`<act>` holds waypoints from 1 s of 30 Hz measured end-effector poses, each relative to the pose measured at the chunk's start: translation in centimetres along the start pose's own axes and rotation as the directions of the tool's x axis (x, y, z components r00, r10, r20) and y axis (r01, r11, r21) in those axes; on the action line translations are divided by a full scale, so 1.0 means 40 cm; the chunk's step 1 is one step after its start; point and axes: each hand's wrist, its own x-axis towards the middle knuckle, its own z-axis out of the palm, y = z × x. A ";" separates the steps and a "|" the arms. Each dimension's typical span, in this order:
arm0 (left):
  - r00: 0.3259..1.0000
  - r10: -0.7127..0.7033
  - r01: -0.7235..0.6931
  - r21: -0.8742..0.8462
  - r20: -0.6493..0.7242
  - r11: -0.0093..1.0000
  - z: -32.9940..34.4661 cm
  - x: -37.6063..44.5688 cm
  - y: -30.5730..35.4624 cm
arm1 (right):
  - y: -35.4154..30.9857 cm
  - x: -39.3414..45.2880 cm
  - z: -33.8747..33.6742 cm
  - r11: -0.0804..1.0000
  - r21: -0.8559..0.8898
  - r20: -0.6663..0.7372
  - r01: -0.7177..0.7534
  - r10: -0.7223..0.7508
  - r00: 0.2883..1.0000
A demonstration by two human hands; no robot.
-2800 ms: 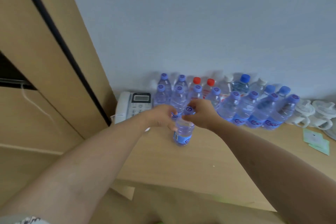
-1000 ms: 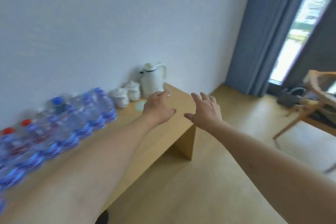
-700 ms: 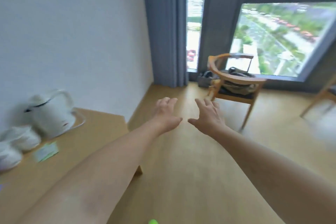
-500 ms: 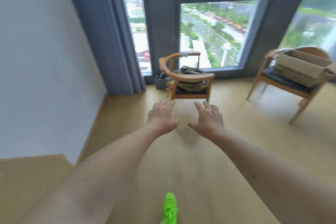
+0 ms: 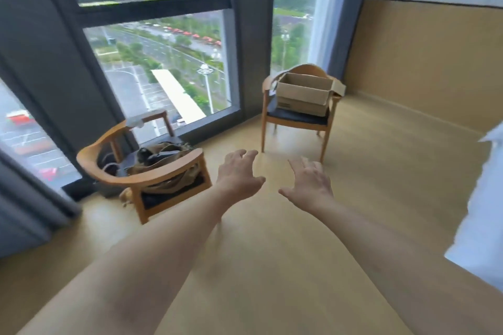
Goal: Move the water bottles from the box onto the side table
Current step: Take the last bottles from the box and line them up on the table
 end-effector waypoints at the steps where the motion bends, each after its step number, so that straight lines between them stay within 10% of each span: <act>1: 0.999 0.031 -0.031 0.002 0.016 1.000 0.022 0.056 0.012 | 0.024 0.045 0.003 0.999 0.000 0.003 -0.033 0.033 0.999; 30: 0.965 0.216 -0.218 -0.004 0.151 0.976 0.411 1.868 0.297 | 0.555 1.722 0.087 0.956 0.100 0.091 -0.277 0.268 0.959</act>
